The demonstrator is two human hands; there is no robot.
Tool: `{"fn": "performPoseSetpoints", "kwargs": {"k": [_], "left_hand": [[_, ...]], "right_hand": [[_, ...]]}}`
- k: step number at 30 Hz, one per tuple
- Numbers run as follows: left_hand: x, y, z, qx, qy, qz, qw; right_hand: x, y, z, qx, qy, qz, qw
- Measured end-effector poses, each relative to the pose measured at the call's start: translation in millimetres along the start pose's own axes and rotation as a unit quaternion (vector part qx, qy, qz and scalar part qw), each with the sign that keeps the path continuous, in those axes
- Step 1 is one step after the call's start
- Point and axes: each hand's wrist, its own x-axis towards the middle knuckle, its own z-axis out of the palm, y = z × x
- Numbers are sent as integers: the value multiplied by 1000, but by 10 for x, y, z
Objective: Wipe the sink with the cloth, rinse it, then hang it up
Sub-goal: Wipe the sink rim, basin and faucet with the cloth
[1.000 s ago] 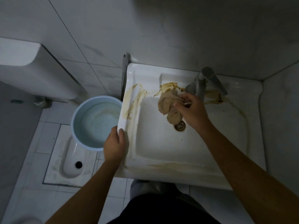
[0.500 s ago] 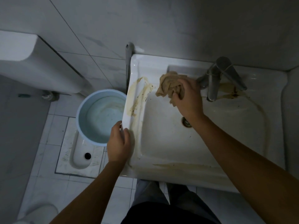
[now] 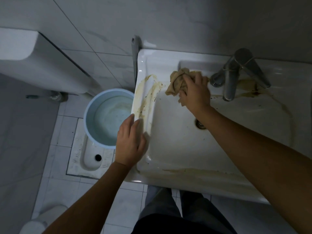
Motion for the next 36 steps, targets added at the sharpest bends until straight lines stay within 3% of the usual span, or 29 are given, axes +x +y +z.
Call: {"fn": "performPoseSetpoints", "kwargs": {"k": [6,11,16,25,33,36], "left_hand": [[14,34,-23,-9,-5,-11,1000],[13,31,-31,-14,-6,-10,1000],[19,12,-20,-18,-3,-5,1000],[16,-7,-8,-26,-3,-3,1000],[11,-5,-20,-31,7,4,999],[16,-8,-12,-32,9,6,999]], "right_hand": [[-113,132,-28,3,-15,-38,999],[-100,368,-54,18,15,54,998],[65,101,20,10,32,117,993],[-87,270,26,-15,17,-17,1000],[11,181,9,40,34,114,992],[79,-40,70,41,59,96,993]]}}
